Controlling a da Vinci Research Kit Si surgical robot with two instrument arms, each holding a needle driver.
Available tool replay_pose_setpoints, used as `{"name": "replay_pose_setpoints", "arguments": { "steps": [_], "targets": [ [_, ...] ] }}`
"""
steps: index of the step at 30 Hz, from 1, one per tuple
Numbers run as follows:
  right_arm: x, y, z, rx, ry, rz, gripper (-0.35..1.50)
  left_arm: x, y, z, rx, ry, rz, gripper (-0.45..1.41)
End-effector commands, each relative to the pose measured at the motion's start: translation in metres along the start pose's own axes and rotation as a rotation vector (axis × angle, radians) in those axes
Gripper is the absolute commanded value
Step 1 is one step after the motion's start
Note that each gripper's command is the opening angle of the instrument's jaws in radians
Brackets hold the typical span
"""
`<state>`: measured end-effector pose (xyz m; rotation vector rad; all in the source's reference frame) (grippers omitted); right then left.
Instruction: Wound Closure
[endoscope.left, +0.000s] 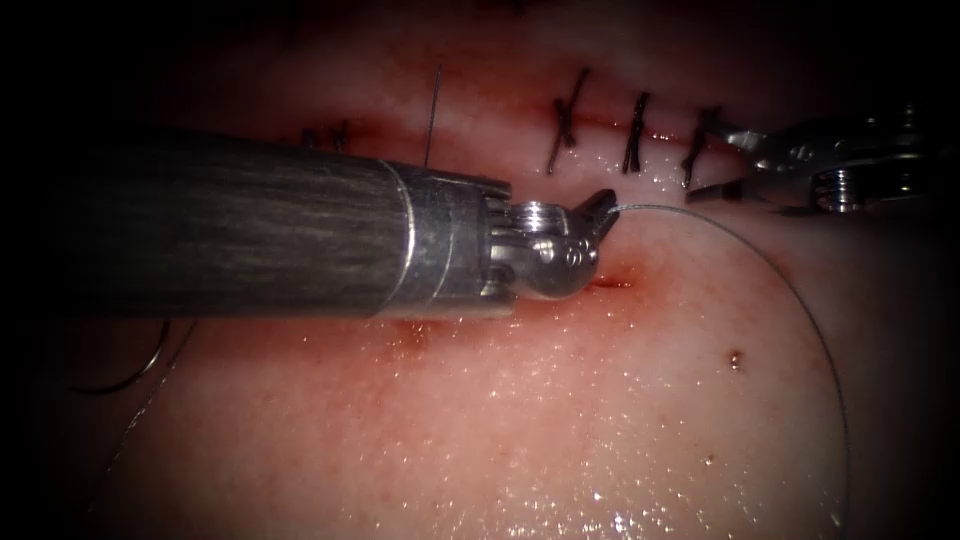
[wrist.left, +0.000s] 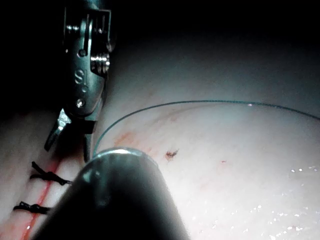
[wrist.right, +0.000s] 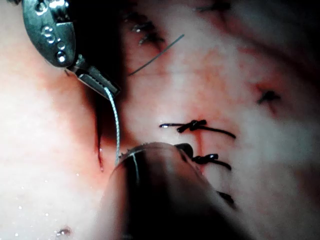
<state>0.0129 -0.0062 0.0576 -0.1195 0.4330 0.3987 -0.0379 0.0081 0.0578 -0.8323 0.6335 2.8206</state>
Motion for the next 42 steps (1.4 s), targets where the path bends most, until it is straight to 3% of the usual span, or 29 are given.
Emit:
{"name": "replay_pose_setpoints", "arguments": {
  "steps": [1,3,4,7,8,9,10,11,13,16,19,20,21,23,30,35,42],
  "targets": [
    [0.0002,-0.0005,0.0007,0.001,0.001,0.000,0.98,0.0002,0.0006,0.0005,-0.005,0.009,-0.002,-0.45],
    [0.0000,-0.0005,0.0008,0.009,0.010,-0.002,0.96,0.0009,0.0009,0.0000,-0.035,0.146,0.011,-0.45],
    [0.0000,-0.0005,0.0008,0.039,0.040,-0.004,0.88,0.0008,0.0010,-0.0009,-0.066,0.264,0.027,-0.45],
    [0.0001,-0.0005,0.0009,0.093,0.095,-0.006,0.73,0.0002,0.0010,-0.0022,-0.093,0.341,0.023,-0.45],
    [0.0002,-0.0006,0.0010,0.130,0.133,-0.011,0.66,-0.0005,0.0009,-0.0031,-0.117,0.393,0.009,-0.45],
    [0.0009,-0.0011,0.0014,0.218,0.226,-0.034,0.57,-0.0026,0.0008,-0.0055,-0.172,0.506,-0.003,-0.45],
    [0.0009,-0.0011,0.0014,0.218,0.226,-0.034,0.57,-0.0026,0.0008,-0.0055,-0.172,0.506,-0.003,-0.45],
    [0.0018,-0.0022,0.0023,0.310,0.352,-0.012,0.54,-0.0055,0.0007,-0.0077,-0.239,0.614,-0.028,-0.45],
    [0.0023,-0.0028,0.0027,0.341,0.396,-0.013,0.52,-0.0064,0.0007,-0.0082,-0.256,0.648,-0.030,-0.45],
    [0.0048,-0.0058,0.0052,0.449,0.571,-0.028,0.54,-0.0110,0.0005,-0.0106,-0.376,0.782,-0.031,-0.45],
    [0.0060,-0.0083,0.0071,0.517,0.648,-0.039,0.64,-0.0137,0.0010,-0.0118,-0.468,0.813,0.015,-0.45],
    [0.0063,-0.0092,0.0076,0.540,0.668,-0.047,0.57,-0.0141,0.0013,-0.0120,-0.486,0.818,0.022,-0.45],
    [0.0069,-0.0110,0.0090,0.578,0.742,-0.053,0.49,-0.0153,0.0023,-0.0127,-0.539,0.821,0.069,-0.45],
    [0.0074,-0.0125,0.0102,0.600,0.763,-0.059,0.49,-0.0160,0.0036,-0.0132,-0.590,0.815,0.114,-0.45],
    [0.0081,-0.0149,0.0119,0.608,0.766,-0.089,0.49,-0.0163,0.0056,-0.0137,-0.639,0.809,0.169,-0.45],
    [0.0107,-0.0183,0.0135,0.625,0.797,-0.131,0.52,-0.0165,0.0062,-0.0144,-0.631,0.763,0.191,-0.45],
    [0.0140,-0.0212,0.0146,0.633,0.880,-0.139,0.56,-0.0169,0.0065,-0.0155,-0.626,0.752,0.196,-0.45]
  ]
}}
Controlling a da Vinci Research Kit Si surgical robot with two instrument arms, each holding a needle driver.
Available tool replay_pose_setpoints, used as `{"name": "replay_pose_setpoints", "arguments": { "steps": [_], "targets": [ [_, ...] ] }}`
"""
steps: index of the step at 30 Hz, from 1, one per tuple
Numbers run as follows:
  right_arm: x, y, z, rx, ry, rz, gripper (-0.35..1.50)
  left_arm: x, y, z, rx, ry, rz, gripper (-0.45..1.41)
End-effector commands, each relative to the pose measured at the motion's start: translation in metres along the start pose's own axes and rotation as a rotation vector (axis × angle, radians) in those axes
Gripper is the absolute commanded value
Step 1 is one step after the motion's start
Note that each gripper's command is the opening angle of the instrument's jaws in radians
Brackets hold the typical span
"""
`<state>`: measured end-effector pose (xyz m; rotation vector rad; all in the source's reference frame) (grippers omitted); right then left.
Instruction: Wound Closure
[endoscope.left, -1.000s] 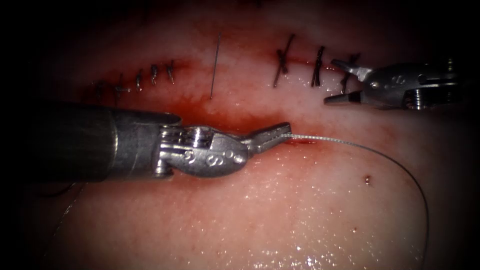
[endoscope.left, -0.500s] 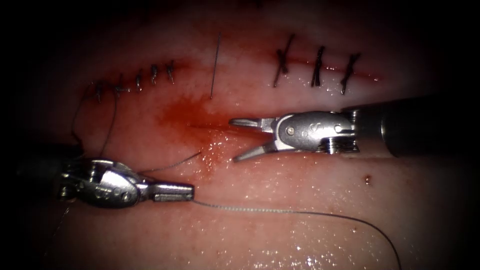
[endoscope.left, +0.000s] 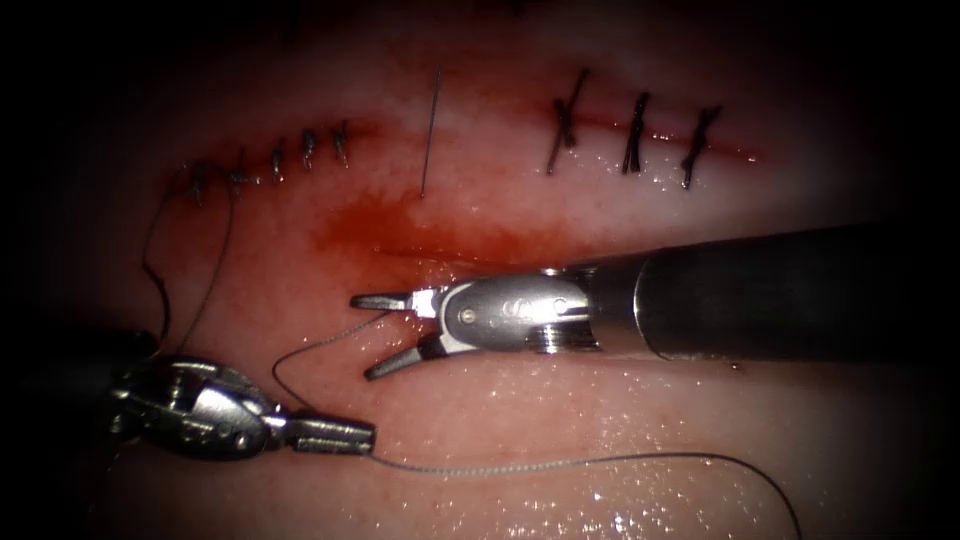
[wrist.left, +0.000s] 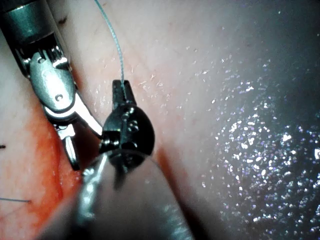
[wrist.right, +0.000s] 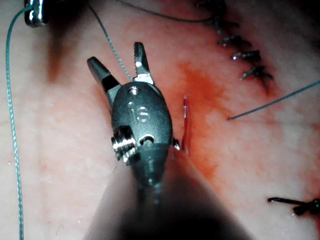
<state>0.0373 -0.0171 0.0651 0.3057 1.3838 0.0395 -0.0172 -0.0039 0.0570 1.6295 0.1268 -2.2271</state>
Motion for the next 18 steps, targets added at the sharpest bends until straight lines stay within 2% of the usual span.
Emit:
{"name": "replay_pose_setpoints", "arguments": {
  "steps": [1,2,5,10,18],
  "targets": [
    [0.0000,-0.0008,0.0026,0.027,0.015,-0.021,0.56,-0.0002,0.0007,0.0007,-0.003,0.002,-0.001,-0.45],
    [0.0000,-0.0008,0.0026,0.027,0.015,-0.021,0.56,-0.0002,0.0007,0.0007,-0.003,0.002,-0.001,-0.45],
    [0.0005,-0.0016,0.0051,0.066,0.041,-0.071,0.64,-0.0002,0.0009,0.0003,0.000,-0.005,0.000,-0.45],
    [0.0000,-0.0020,0.0068,0.129,0.066,-0.100,0.64,-0.0002,0.0013,-0.0003,-0.002,-0.009,0.003,-0.45],
    [0.0001,-0.0015,0.0081,0.098,0.128,-0.126,0.64,-0.0002,0.0016,-0.0008,-0.006,-0.005,0.000,-0.45]
  ]
}}
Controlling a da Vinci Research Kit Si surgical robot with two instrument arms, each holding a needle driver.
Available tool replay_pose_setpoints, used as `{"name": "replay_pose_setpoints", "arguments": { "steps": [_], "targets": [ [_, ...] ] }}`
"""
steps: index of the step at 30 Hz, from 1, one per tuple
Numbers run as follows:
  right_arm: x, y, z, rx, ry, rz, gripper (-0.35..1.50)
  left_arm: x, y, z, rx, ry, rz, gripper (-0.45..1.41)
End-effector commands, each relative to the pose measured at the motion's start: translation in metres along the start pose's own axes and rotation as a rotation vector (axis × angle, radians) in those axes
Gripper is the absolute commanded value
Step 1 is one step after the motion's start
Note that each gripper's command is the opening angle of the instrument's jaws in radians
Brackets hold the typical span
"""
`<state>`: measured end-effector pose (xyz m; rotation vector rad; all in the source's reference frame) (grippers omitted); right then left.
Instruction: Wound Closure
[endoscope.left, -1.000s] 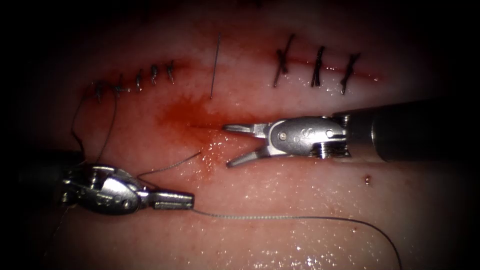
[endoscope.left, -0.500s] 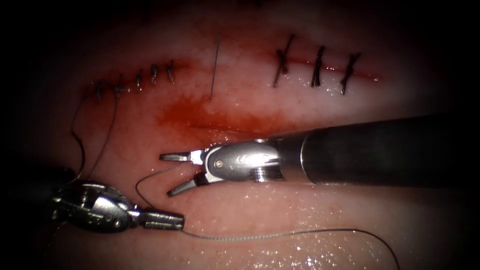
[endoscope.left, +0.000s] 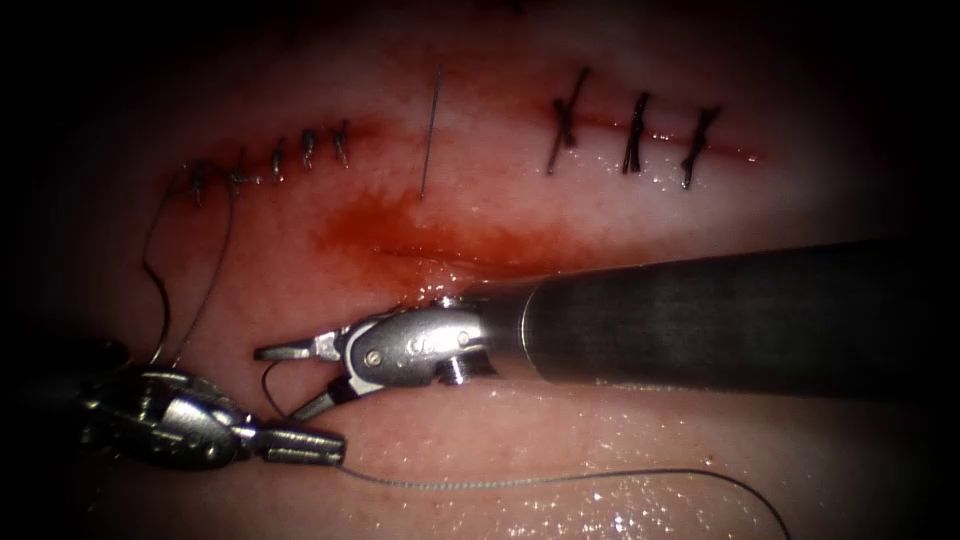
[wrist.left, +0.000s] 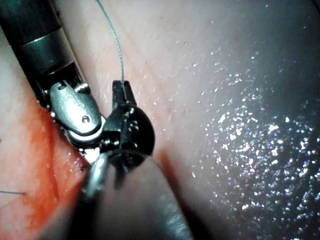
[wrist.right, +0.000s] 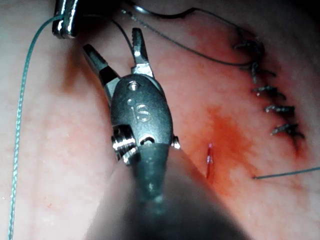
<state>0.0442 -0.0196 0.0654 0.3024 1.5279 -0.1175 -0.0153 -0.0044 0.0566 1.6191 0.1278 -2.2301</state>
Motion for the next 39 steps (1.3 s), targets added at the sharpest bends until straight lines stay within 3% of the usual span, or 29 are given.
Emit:
{"name": "replay_pose_setpoints", "arguments": {
  "steps": [1,5,6,7,8,14,16,18,19,21,24,30,34,39],
  "targets": [
    [-0.0002,0.0001,0.0013,-0.005,0.021,0.000,0.64,-0.0002,0.0006,0.0007,-0.002,0.001,-0.006,-0.45],
    [0.0004,0.0004,0.0015,-0.008,0.043,0.002,0.63,-0.0003,0.0007,0.0005,-0.002,0.000,-0.011,-0.45],
    [0.0009,0.0005,0.0014,-0.012,0.064,0.003,0.41,-0.0004,0.0007,0.0005,-0.001,-0.003,-0.011,-0.45],
    [0.0009,0.0005,0.0014,-0.012,0.064,0.003,0.41,-0.0004,0.0007,0.0005,-0.001,-0.003,-0.011,-0.45],
    [0.0010,0.0003,0.0014,0.004,0.076,-0.010,-0.35,-0.0004,0.0007,0.0005,0.000,-0.006,-0.011,-0.45],
    [0.0009,0.0011,0.0003,-0.041,0.049,-0.030,-0.35,-0.0003,0.0008,0.0004,0.010,-0.025,-0.012,-0.38],
    [0.0007,0.0020,-0.0016,-0.065,0.010,-0.037,-0.35,-0.0003,0.0009,0.0002,0.015,-0.034,-0.014,0.14],
    [0.0002,0.0028,-0.0031,-0.083,-0.005,-0.038,-0.35,-0.0003,0.0008,0.0002,0.022,-0.053,-0.017,0.44],
    [-0.0002,0.0033,-0.0042,-0.093,-0.011,-0.036,-0.35,-0.0004,0.0005,0.0004,0.064,-0.077,-0.039,0.71],
    [-0.0007,0.0038,-0.0053,-0.103,-0.017,-0.034,-0.35,-0.0006,-0.0003,0.0006,0.147,-0.102,-0.063,0.88],
    [-0.0013,0.0047,-0.0068,-0.125,-0.028,-0.031,-0.35,-0.0009,-0.0011,0.0015,0.246,-0.120,-0.102,0.99],
    [-0.0022,0.0062,-0.0077,-0.173,-0.067,-0.023,-0.35,-0.0001,-0.0013,0.0035,0.348,-0.169,-0.075,1.06],
    [-0.0038,0.0073,-0.0076,-0.214,-0.154,-0.011,-0.35,0.0017,-0.0019,0.0070,0.526,-0.329,-0.019,1.04],
    [-0.0045,0.0068,-0.0073,-0.218,-0.203,-0.005,-0.35,0.0024,-0.0030,0.0091,0.599,-0.438,0.046,1.04]
  ]
}}
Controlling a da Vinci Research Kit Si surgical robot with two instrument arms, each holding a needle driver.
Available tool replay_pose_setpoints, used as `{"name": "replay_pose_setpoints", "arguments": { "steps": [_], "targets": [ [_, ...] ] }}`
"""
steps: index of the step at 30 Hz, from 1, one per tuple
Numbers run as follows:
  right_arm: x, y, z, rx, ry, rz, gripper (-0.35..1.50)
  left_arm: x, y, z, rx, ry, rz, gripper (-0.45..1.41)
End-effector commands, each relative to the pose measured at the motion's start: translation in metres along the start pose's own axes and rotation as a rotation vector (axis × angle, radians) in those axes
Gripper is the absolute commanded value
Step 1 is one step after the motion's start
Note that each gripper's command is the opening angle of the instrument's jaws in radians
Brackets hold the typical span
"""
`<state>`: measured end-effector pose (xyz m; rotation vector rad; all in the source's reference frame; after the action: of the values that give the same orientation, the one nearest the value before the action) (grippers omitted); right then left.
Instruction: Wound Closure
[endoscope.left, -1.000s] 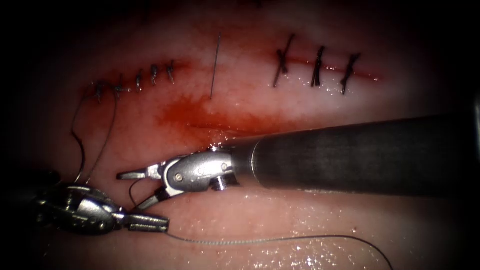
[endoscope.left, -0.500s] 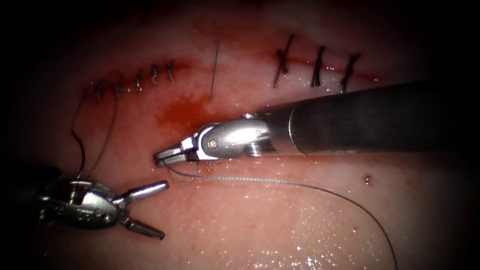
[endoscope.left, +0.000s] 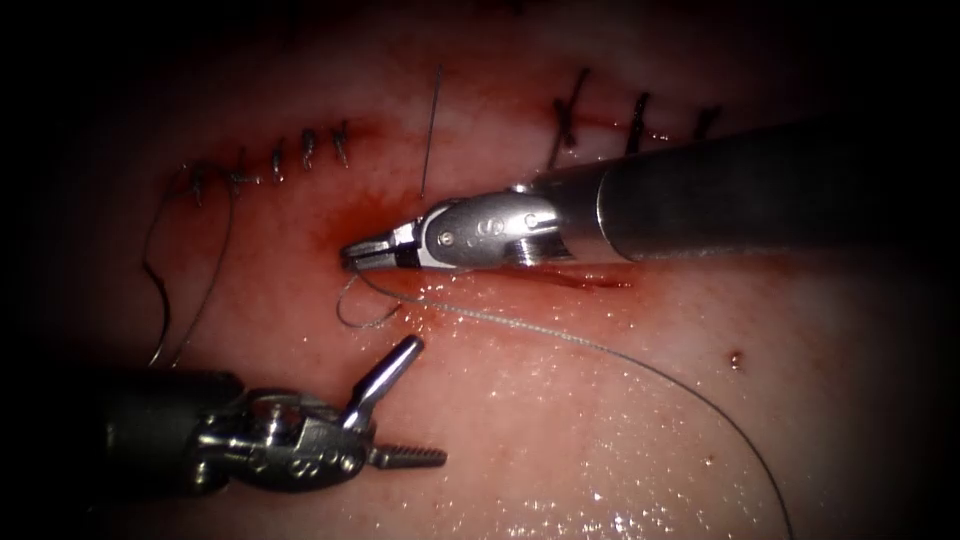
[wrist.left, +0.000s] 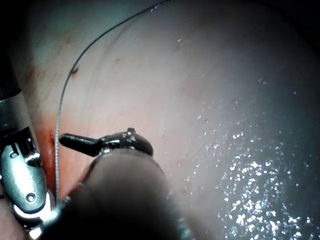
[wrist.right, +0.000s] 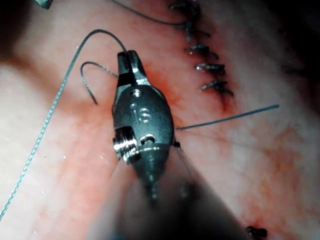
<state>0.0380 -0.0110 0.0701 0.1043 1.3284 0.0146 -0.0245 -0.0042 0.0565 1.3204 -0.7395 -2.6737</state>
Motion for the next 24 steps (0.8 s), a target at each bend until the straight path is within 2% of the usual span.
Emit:
{"name": "replay_pose_setpoints", "arguments": {
  "steps": [1,4,7,9,12,16,20,24],
  "targets": [
    [-0.0006,-0.0007,0.0010,0.000,-0.005,0.014,-0.35,0.0009,0.0009,0.0016,0.026,-0.071,0.071,1.04],
    [-0.0006,-0.0007,0.0009,-0.006,-0.007,0.026,-0.35,0.0019,0.0009,0.0041,0.044,-0.146,0.186,1.01],
    [-0.0005,-0.0005,0.0008,-0.015,-0.011,0.035,-0.35,0.0023,0.0011,0.0059,0.051,-0.177,0.230,0.94],
    [-0.0005,-0.0004,0.0008,-0.024,-0.015,0.045,-0.35,0.0026,0.0016,0.0073,0.057,-0.169,0.239,0.83],
    [-0.0004,-0.0002,0.0007,-0.034,-0.020,0.050,-0.35,0.0032,0.0031,0.0104,0.070,-0.159,0.275,0.89],
    [-0.0004,-0.0001,0.0007,-0.035,-0.020,0.050,-0.35,0.0037,0.0033,0.0126,0.074,-0.143,0.305,0.93],
    [-0.0004,-0.0001,0.0007,-0.035,-0.020,0.056,-0.35,0.0038,0.0030,0.0141,0.085,-0.138,0.326,0.94],
    [-0.0005,0.0001,0.0006,-0.037,-0.021,0.057,-0.35,0.0038,0.0032,0.0147,0.101,-0.114,0.330,0.88]
  ]
}}
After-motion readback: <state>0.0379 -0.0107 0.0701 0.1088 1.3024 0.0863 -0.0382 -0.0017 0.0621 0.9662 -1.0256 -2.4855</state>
